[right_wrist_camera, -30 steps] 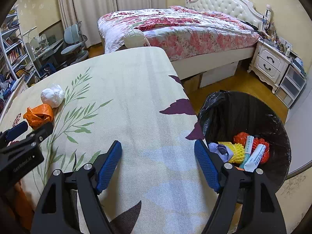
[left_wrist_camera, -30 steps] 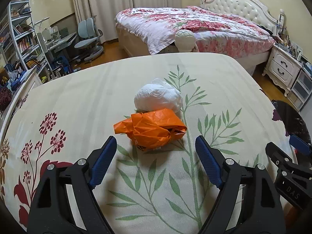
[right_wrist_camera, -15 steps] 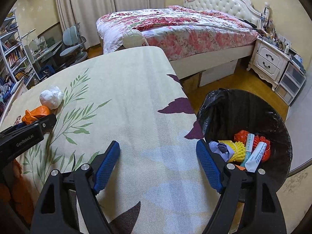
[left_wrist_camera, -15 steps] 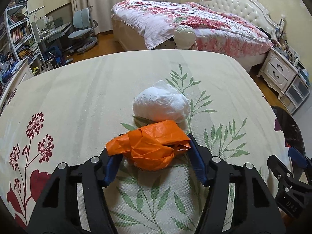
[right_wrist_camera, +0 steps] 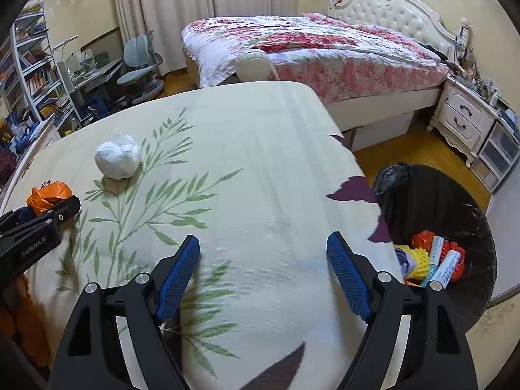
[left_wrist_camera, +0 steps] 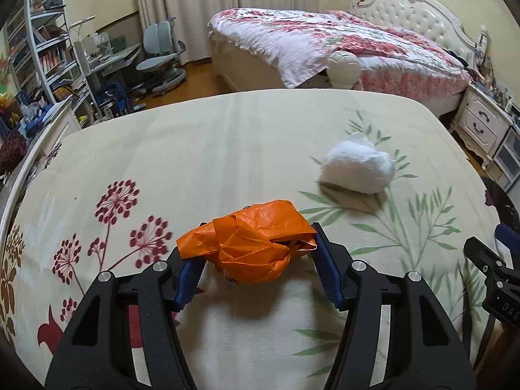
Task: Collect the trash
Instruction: 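Grasp the white plastic bag ball with the right tool while the left tool holds the orange bag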
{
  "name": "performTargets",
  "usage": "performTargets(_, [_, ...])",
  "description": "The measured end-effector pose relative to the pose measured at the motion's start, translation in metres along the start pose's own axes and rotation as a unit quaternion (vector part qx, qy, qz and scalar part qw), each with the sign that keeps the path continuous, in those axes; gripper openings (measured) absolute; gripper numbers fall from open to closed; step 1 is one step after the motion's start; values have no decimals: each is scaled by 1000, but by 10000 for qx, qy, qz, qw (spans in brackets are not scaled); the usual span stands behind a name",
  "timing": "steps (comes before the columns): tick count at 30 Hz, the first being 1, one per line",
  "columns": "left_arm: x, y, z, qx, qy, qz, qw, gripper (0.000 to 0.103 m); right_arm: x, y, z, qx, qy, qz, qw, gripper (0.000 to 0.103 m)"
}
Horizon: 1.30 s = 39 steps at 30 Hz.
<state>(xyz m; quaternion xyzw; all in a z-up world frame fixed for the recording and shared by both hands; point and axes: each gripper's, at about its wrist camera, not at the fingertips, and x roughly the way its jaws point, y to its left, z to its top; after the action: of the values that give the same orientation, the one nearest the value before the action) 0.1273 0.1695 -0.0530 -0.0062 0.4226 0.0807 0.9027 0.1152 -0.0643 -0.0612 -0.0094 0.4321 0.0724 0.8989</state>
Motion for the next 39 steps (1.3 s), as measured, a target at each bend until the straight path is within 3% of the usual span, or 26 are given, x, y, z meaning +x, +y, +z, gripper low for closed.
performTargets(9, [6, 62, 0, -270, 6, 501, 9984, 60, 17, 68, 17, -556, 131, 358, 9977, 78])
performTargets(14, [12, 79, -1, -619, 105, 254, 9977, 60, 27, 97, 30, -754, 132, 425, 9962, 78])
performTargets(24, [14, 84, -3, -726, 86, 50, 9973, 60, 48, 124, 55, -873, 107, 327, 9956, 77])
performTargets(30, [14, 91, -4, -902, 62, 105, 9959, 60, 51, 124, 59, -741, 92, 328, 9967, 65])
performTargets(32, [14, 91, -5, -928, 61, 115, 9956, 60, 51, 125, 59, -737, 79, 343, 9967, 56])
performTargets(39, [14, 89, -5, -854, 76, 152, 9962, 60, 44, 129, 53, -802, 56, 400, 9960, 49])
